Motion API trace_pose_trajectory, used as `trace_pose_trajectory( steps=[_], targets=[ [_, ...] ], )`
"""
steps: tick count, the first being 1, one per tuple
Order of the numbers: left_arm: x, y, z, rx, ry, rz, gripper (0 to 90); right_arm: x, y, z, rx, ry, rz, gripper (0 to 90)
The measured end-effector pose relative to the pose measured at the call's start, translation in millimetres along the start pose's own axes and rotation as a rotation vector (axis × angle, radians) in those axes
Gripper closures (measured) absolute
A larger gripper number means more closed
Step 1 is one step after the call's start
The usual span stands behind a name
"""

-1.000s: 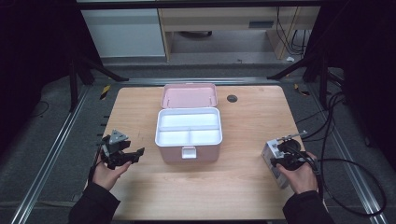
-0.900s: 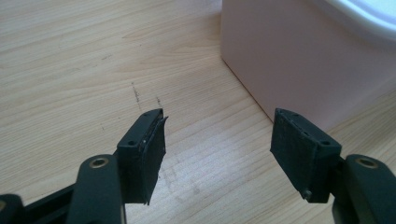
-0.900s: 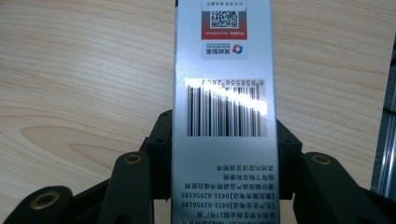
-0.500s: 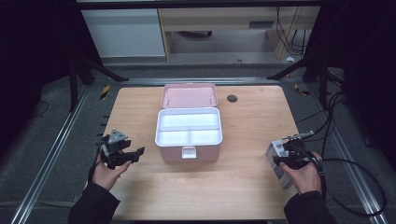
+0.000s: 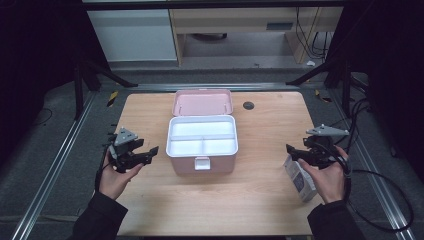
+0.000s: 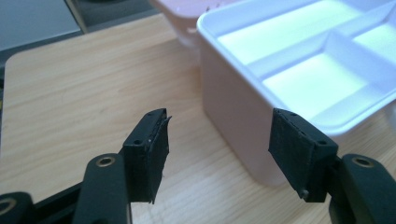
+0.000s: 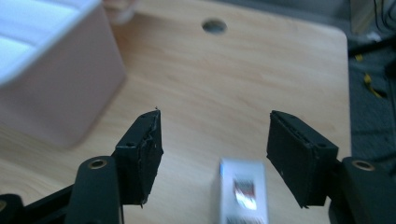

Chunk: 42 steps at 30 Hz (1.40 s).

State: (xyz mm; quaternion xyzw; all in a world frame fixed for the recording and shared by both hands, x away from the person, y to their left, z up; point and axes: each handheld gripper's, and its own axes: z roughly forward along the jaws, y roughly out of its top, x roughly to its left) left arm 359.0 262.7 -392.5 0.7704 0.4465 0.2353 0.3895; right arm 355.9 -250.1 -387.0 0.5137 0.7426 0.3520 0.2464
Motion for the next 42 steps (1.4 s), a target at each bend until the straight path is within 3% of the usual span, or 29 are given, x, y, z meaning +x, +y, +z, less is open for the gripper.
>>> trace_pose_trajectory(
  steps=[2, 5, 8, 14, 19, 23, 25, 28, 30, 32, 37, 42],
  targets=[
    [-3.3, 6.9, 2.2, -0.008, -0.008, 0.012, 37.2, 8.0, 10.8, 0.2, -0.036, 0.034, -0.017, 34.6],
    [-7.1, 17.4, 10.4, -0.013, -0.022, 0.018, 37.3, 19.2, 22.9, 5.5, -0.060, 0.041, -0.050, 33.9],
    [-9.9, 21.3, 21.1, 0.004, -0.028, 0.015, 39.2, 32.1, 34.2, 14.5, -0.090, 0.077, -0.071, 34.0],
    [-12.8, 16.5, 37.7, 0.053, -0.052, 0.002, 45.1, 65.4, 46.9, 47.7, -0.079, 0.188, -0.102, 34.9],
    [-13.3, 14.4, 45.0, 0.073, -0.073, 0.007, 49.9, 83.4, 47.1, 72.3, -0.054, 0.297, -0.070, 36.6],
    [-13.2, 15.9, 48.3, 0.065, -0.082, 0.008, 57.8, 96.5, 44.9, 83.2, -0.032, 0.297, -0.113, 38.1],
    [-15.3, 16.3, 51.7, 0.065, -0.085, 0.014, 61.7, 101.2, 43.8, 86.3, -0.026, 0.311, -0.113, 38.6],
    [-17.5, 19.4, 53.0, 0.054, -0.050, 0.041, 64.3, 105.6, 41.4, 90.9, -0.008, 0.316, -0.127, 40.7],
    [-16.9, 20.7, 52.8, 0.042, -0.047, 0.034, 68.6, 106.6, 39.3, 93.7, 0.005, 0.320, -0.129, 42.1],
    [-16.8, 20.7, 54.3, 0.041, -0.061, 0.037, 68.0, 106.2, 37.5, 95.8, 0.011, 0.324, -0.125, 44.3],
    [-18.8, 20.9, 61.2, 0.035, -0.038, 0.057, 63.4, 108.3, 35.1, 95.0, 0.010, 0.337, -0.120, 50.0],
    [-17.3, 21.4, 63.7, 0.023, -0.059, 0.038, 64.4, 108.6, 31.9, 93.7, 0.014, 0.332, -0.088, 49.7]
  ],
)
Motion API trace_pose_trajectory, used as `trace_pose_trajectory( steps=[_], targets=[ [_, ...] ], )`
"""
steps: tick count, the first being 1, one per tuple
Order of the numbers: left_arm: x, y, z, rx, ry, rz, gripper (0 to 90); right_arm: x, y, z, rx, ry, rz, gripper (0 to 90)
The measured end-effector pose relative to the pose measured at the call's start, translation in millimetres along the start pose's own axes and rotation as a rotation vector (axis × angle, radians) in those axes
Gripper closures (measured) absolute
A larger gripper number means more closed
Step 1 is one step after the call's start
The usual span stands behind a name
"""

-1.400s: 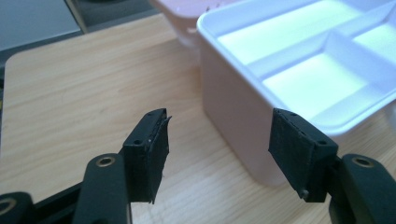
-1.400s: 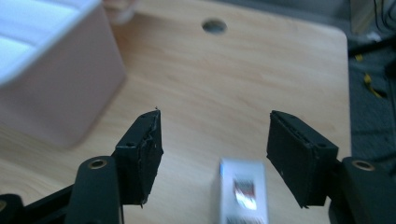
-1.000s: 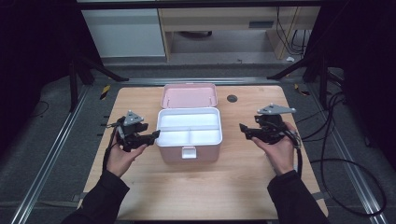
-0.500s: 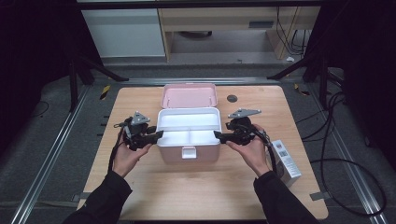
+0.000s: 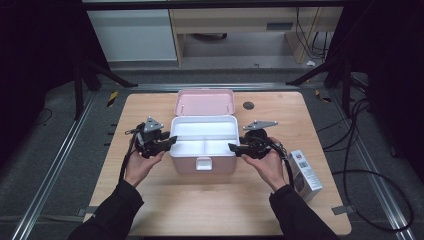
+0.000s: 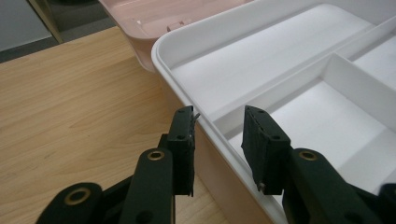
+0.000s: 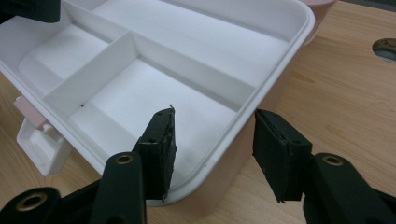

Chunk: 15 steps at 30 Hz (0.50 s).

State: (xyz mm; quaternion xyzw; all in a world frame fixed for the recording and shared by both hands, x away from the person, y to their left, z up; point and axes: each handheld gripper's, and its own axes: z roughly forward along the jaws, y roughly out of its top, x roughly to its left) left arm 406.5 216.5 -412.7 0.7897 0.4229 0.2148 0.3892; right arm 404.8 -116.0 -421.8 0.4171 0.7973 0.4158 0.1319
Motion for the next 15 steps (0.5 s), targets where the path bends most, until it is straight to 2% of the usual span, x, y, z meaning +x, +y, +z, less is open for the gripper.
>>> trace_pose_trajectory(
  steps=[4, 6, 7, 8, 10, 12, 15],
  targets=[
    [-0.6, -0.2, 1.1, 0.003, -0.014, 0.007, 63.9, 2.2, -0.6, -2.8, 0.014, -0.022, -0.003, 49.9],
    [-1.4, -0.8, 2.2, 0.005, -0.016, 0.017, 60.8, 3.0, -1.0, -3.6, 0.015, -0.028, -0.002, 50.0],
    [-0.8, -0.8, 2.1, -0.002, -0.033, 0.017, 58.4, 3.0, -1.0, -3.8, 0.012, -0.029, -0.007, 49.9],
    [0.0, -0.4, 0.8, -0.013, -0.046, 0.016, 55.4, 3.3, -0.7, -4.1, 0.005, -0.033, -0.020, 49.5],
    [0.8, 2.0, -2.8, -0.022, -0.048, 0.019, 51.4, 2.4, 1.0, -6.5, 0.002, -0.038, -0.034, 46.5],
    [0.8, 6.1, -9.9, -0.038, -0.046, 0.044, 48.4, 0.0, 3.1, -11.3, -0.023, -0.032, -0.028, 45.0],
    [1.5, 11.0, -19.3, -0.063, -0.056, 0.060, 45.9, -5.7, 7.5, -21.1, -0.063, -0.034, -0.033, 43.2]
  ],
)
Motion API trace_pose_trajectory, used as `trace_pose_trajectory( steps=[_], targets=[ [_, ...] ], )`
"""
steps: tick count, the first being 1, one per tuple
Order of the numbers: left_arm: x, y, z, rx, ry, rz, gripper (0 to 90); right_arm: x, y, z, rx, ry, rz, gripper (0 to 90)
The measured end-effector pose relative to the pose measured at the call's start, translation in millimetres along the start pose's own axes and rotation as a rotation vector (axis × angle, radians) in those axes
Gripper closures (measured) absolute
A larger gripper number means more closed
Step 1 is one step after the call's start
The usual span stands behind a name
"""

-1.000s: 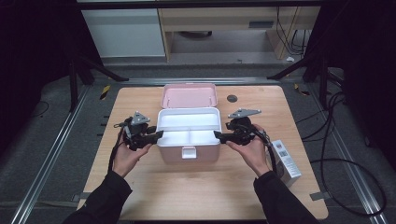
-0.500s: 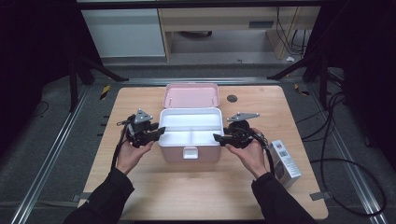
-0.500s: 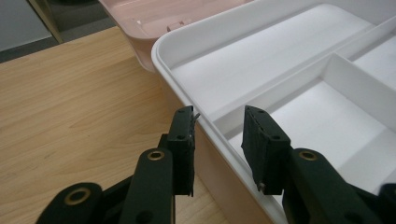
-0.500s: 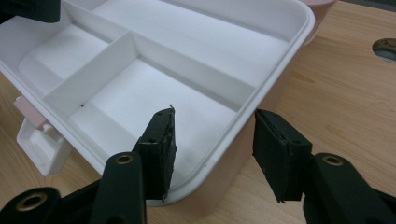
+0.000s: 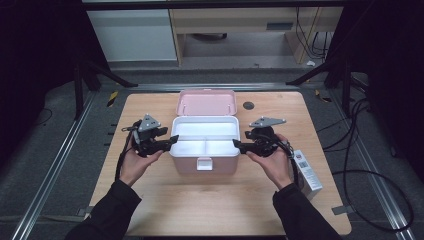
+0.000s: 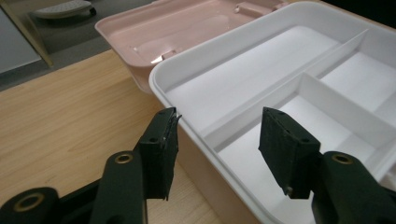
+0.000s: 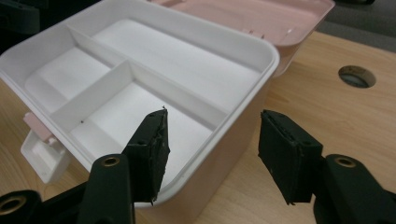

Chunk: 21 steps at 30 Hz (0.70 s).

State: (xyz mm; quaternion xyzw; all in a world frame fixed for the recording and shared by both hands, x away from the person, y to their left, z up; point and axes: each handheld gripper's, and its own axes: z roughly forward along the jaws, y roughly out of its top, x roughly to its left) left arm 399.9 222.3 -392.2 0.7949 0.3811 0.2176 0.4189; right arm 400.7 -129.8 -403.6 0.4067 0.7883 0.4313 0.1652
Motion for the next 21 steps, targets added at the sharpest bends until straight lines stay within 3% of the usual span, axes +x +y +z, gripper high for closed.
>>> trace_pose_trajectory(
  steps=[7, 10, 13, 21],
  targets=[
    [5.6, 8.2, -14.8, -0.034, -0.032, 0.015, 41.8, -10.6, 14.3, -22.0, -0.073, 0.007, -0.043, 40.3],
    [7.2, 11.9, -14.5, -0.019, -0.042, 0.036, 41.4, -16.3, 20.2, -31.0, -0.087, 0.003, -0.060, 39.7],
    [8.3, 16.7, -12.9, -0.012, -0.056, 0.075, 41.4, -21.9, 26.9, -37.2, -0.091, 0.002, -0.083, 36.8],
    [22.9, 32.9, -8.0, 0.011, -0.104, 0.118, 40.8, -34.2, 48.1, -36.7, -0.084, 0.007, -0.156, 36.6]
  ],
)
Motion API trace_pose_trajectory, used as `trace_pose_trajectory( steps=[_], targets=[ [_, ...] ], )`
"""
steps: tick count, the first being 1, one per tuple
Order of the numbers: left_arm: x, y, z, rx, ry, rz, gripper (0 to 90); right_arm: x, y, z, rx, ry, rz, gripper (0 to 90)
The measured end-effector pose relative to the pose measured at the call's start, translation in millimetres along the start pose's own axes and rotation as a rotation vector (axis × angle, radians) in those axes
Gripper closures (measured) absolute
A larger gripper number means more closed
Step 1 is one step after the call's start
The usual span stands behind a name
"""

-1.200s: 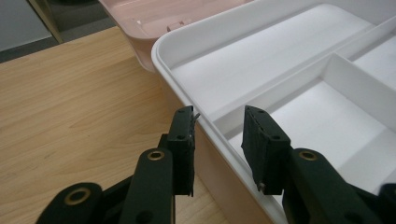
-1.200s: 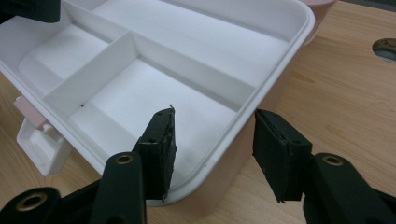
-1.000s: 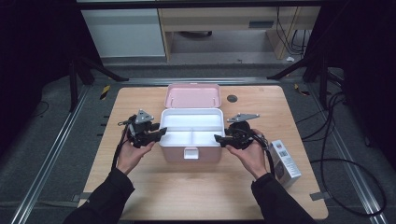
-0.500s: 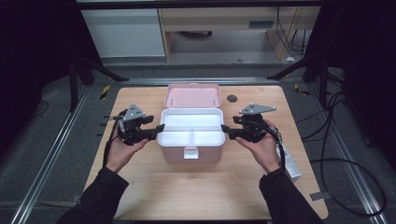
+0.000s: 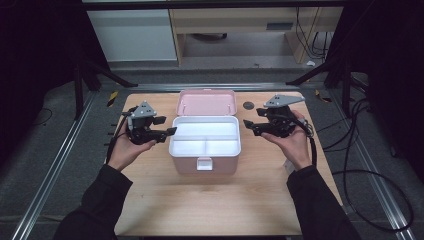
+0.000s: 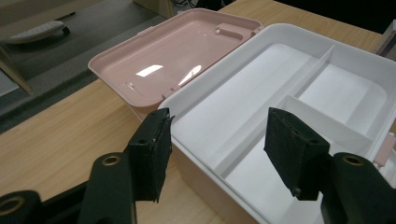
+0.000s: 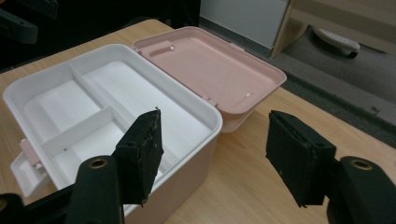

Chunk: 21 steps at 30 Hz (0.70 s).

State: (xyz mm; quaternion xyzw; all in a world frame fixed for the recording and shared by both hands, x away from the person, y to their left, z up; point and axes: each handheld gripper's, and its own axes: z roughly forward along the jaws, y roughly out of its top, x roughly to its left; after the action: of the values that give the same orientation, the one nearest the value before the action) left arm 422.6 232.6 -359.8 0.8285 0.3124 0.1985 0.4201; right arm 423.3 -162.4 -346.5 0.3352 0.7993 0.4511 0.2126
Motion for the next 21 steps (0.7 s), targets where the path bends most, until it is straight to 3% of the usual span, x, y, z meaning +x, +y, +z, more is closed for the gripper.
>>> trace_pose_trajectory(
  steps=[3, 10, 12, 18, 21],
  targets=[
    [5.5, 9.5, 0.9, 0.011, -0.024, 0.024, 41.2, -1.6, 7.3, 1.5, -0.009, 0.013, -0.035, 37.0],
    [11.7, 24.6, 7.9, 0.051, -0.101, 0.088, 40.6, -3.5, 21.8, 10.6, 0.046, 0.066, -0.073, 39.2],
    [11.1, 26.6, 9.3, 0.055, -0.115, 0.109, 40.3, -3.6, 25.9, 14.6, 0.056, 0.086, -0.103, 40.2],
    [4.6, 30.5, 24.0, 0.153, -0.155, 0.202, 40.6, -2.7, 38.7, 26.9, 0.125, 0.146, -0.180, 46.4],
    [1.8, 31.2, 31.7, 0.188, -0.187, 0.244, 44.9, -2.0, 43.1, 32.6, 0.150, 0.168, -0.220, 48.3]
  ],
)
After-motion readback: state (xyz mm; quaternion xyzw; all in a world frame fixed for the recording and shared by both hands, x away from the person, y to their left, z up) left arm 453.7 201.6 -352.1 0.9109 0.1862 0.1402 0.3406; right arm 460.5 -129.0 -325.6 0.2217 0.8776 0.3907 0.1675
